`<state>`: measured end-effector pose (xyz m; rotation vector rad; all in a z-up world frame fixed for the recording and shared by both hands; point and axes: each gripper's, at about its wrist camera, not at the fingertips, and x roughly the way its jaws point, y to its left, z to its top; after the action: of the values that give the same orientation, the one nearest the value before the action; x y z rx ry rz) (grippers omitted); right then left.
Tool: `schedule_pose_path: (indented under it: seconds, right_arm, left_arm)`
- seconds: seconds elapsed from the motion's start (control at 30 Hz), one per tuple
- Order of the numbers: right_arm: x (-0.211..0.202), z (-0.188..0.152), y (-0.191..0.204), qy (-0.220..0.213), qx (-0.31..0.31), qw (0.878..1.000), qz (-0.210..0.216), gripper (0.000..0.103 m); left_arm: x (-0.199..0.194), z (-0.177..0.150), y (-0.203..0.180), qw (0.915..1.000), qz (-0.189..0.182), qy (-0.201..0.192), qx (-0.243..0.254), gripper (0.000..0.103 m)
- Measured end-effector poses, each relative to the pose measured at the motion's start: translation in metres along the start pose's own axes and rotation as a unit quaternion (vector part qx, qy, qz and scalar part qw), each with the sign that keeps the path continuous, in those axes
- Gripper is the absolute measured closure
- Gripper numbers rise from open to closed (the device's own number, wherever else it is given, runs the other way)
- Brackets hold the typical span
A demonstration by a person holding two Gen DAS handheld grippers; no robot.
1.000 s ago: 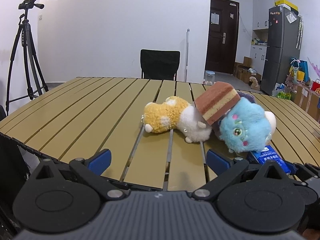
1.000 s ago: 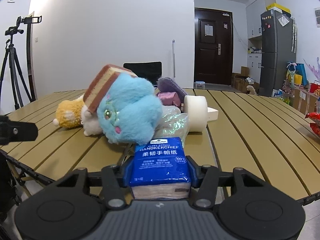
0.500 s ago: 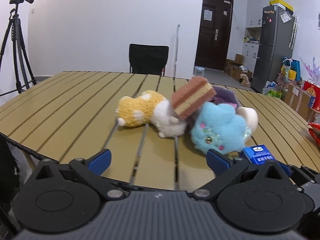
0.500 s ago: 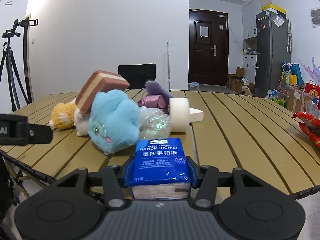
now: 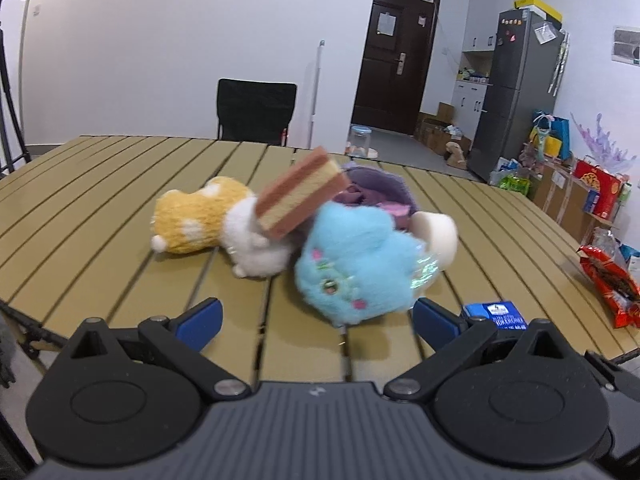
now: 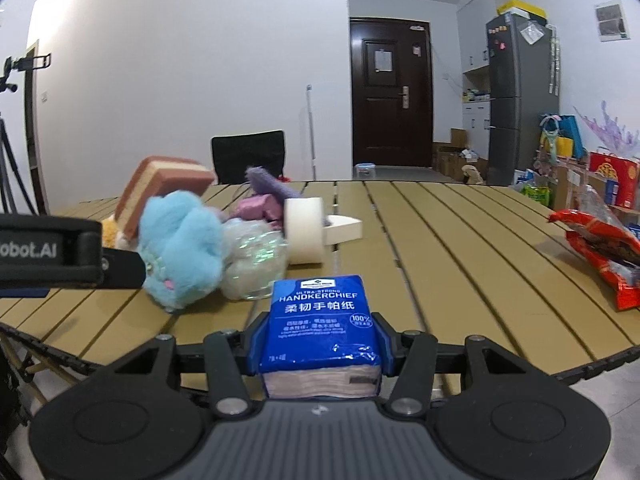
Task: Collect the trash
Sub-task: 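Grasp the light blue plush toy with the left gripper while right holds tissues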
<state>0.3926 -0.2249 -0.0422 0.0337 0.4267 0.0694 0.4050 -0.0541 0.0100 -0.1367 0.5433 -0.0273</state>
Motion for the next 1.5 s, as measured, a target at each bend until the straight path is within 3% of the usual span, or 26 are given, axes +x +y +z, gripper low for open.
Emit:
schedule_pose_path:
  seconds: [0.27, 0.47, 0.8, 0.9, 0.93, 1.5]
  right_arm:
    - [-0.006, -0.002, -0.035, -0.008, 0.021, 0.999, -0.031, 0.052]
    - [-0.007, -0.003, -0.064, -0.010, 0.041, 0.998, -0.053, 0.052]
    - [-0.005, -0.006, -0.079, -0.011, 0.050, 0.997, -0.064, 0.052]
    - [-0.005, -0.007, -0.080, -0.010, 0.051, 0.996, -0.066, 0.052]
    - [-0.005, -0.007, -0.079, -0.010, 0.051, 0.996, -0.066, 0.052]
    - [-0.011, -0.007, -0.075, -0.016, 0.043, 0.997, -0.054, 0.052]
  left_arm:
    - [0.023, 0.013, -0.019, 0.9999, -0.007, -0.014, 0.005, 0.000]
    - [0.048, 0.016, -0.028, 1.0000, 0.007, 0.002, 0.000, 0.000]
    - [0.075, 0.017, -0.021, 0.9998, -0.007, 0.000, -0.016, 0.000]
    - [0.076, 0.015, -0.023, 0.9999, -0.013, -0.001, -0.010, 0.010]
    - [0.076, 0.015, -0.024, 0.9999, -0.015, -0.001, -0.008, 0.020]
    - [0.051, 0.014, -0.034, 0.9994, -0.005, -0.026, 0.024, 0.025]
